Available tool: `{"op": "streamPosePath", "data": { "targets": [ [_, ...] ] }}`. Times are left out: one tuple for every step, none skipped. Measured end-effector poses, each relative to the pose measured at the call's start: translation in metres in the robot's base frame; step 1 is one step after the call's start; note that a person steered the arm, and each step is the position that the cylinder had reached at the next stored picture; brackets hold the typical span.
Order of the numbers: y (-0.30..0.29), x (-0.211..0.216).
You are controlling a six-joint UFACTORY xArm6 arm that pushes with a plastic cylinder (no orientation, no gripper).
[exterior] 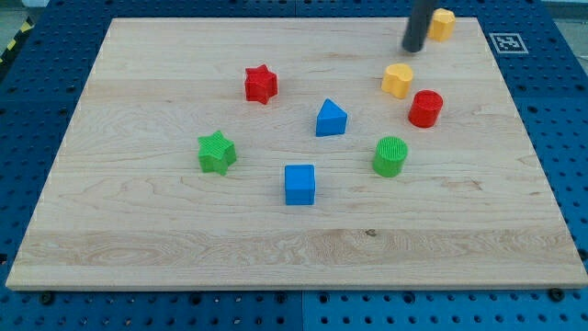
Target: Place the yellow heart above the red circle
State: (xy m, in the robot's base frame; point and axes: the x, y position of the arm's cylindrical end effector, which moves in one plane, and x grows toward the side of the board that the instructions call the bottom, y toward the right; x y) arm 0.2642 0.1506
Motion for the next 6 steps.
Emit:
{"op": "streamPosePath", "data": {
  "targets": [
    [-0.041, 0.026],
    [-0.061, 0.069],
    [-0.040, 0.083],
    [-0.016, 0.087],
    [-0.016, 0.109],
    [0.012, 0.124]
  ]
}}
